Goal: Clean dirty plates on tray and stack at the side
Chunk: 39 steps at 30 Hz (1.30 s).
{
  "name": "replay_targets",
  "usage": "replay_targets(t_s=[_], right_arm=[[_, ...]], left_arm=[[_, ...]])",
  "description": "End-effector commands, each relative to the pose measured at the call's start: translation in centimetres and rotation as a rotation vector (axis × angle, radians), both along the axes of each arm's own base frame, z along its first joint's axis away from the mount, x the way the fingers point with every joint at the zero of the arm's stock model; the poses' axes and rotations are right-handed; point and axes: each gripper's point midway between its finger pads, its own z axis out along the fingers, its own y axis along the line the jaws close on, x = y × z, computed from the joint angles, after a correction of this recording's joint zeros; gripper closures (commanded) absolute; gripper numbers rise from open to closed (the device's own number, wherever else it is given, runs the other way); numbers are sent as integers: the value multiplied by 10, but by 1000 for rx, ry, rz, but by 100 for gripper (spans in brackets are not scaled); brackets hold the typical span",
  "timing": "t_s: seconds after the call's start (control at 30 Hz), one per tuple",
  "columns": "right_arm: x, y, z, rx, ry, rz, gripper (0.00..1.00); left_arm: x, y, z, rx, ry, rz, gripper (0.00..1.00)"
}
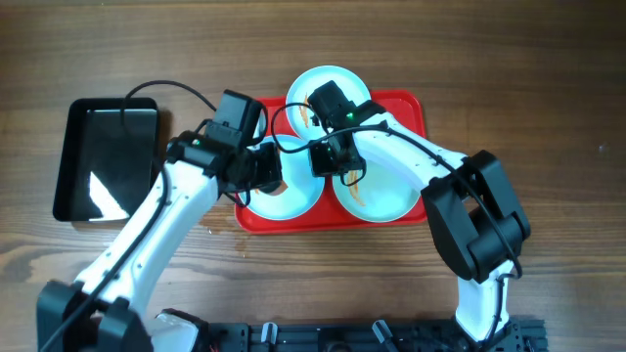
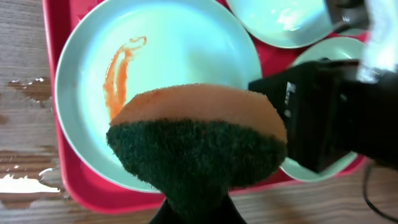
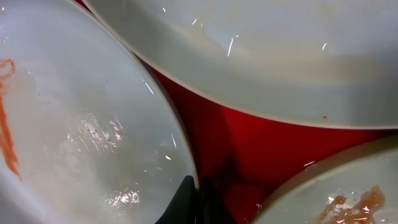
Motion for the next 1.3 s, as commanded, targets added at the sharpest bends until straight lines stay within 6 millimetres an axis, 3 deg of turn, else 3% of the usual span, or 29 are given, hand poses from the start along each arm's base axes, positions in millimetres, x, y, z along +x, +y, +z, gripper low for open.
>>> replay_targets(t_s=[0.0, 0.17, 0.5, 0.8, 1.1, 1.27], right_arm=[[-8, -1, -12, -12, 36, 4, 96], [-7, -1, -12, -12, 36, 2, 96], [-8, -1, -12, -12, 42, -16, 96], [-7, -1, -12, -12, 48, -41, 96], [-7, -1, -12, -11, 46, -41, 96], [-5, 0, -12, -6, 40, -41, 96]], left_arm=[[5, -6, -23, 15, 44, -1, 96], [13, -14, -50, 28, 74, -14, 96], [11, -20, -98, 68, 165, -31, 96], [13, -15, -98, 69, 169, -17, 96], [27, 17, -79, 49, 140, 77, 96], [26, 11, -76, 9, 142, 63, 96]])
